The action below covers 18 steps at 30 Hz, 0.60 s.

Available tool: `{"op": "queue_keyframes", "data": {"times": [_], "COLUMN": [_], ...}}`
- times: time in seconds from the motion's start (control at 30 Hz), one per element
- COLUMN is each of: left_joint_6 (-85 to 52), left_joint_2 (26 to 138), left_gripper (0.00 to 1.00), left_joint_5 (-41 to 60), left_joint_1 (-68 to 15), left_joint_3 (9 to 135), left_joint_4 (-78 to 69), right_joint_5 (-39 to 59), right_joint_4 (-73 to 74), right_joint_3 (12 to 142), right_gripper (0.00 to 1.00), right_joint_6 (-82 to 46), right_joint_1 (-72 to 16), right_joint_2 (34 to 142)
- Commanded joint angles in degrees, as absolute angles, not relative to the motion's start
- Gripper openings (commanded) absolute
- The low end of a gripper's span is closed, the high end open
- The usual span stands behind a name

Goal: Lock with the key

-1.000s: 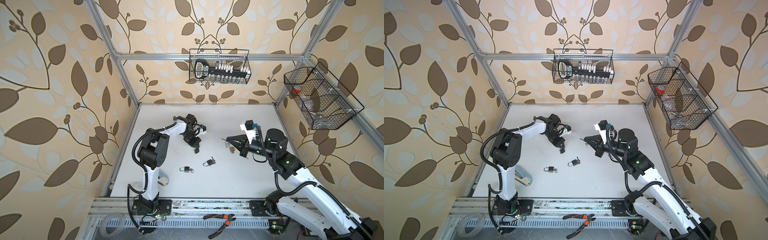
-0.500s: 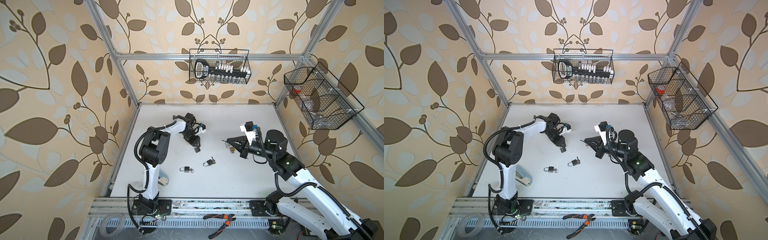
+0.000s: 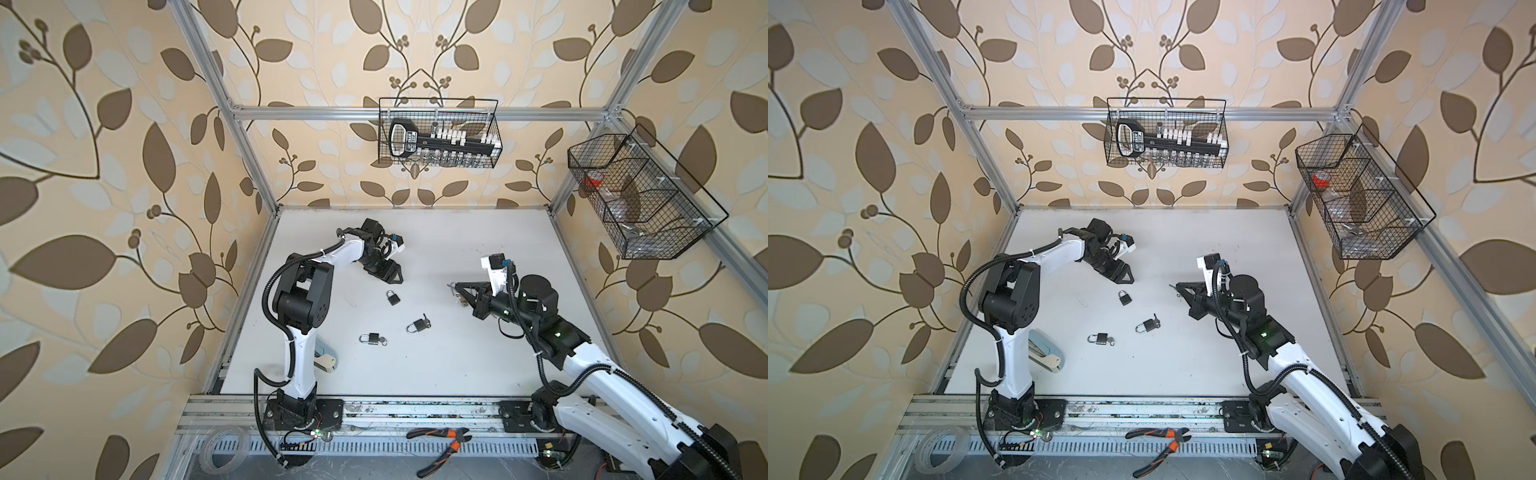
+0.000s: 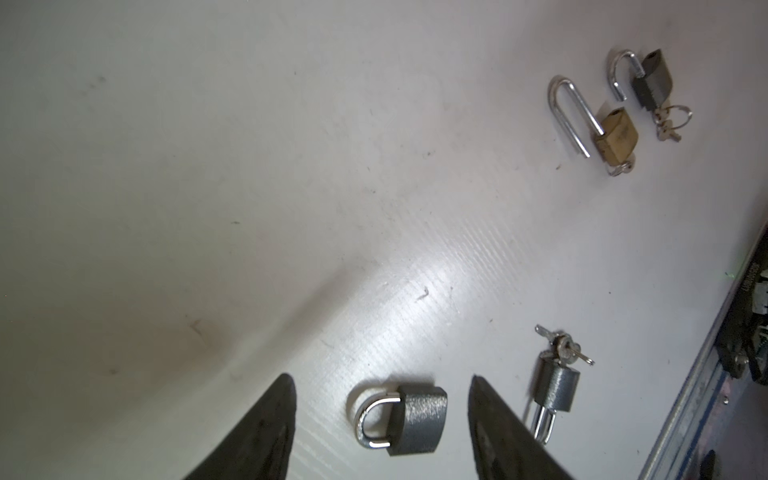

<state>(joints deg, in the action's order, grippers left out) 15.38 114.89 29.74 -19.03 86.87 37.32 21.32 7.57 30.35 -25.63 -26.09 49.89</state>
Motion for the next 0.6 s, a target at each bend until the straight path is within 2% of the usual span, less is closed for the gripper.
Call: {"op": "queue_keyframes", "data": {"times": [0.0, 0.13, 0.23, 0.57], "left_joint_6": [7.10, -1.59, -8.31, -29.08], "left_joint_2": [102.30, 90.49, 80.08, 55.60], "left_gripper": [0.68, 0.80, 0.99, 0.99], "left_joint_5": [30.48, 28.35, 26.60, 20.20], "left_joint_1": [-18.72, -18.72, -18.73, -18.72], "left_joint_3": [84.55, 75.25, 65.13, 41.23], "left_joint_4": [30.85, 22.20, 13.84, 7.23], "right_joint_5": [18.50, 18.02, 13.82, 3.87], "right_joint_4": [18.11, 24.28, 23.78, 32.75], "right_joint_3": [27.75, 27.18, 29.61, 35.87], "right_gripper": [0.00, 0.00, 0.00, 0.00], "right_joint_6": [-32.19, -35.18, -34.33, -32.53], "right_joint_1": [-26.00, -26.07, -28.87, -41.21], "right_joint_2": [51.93, 57.35, 62.85, 82.97]}}
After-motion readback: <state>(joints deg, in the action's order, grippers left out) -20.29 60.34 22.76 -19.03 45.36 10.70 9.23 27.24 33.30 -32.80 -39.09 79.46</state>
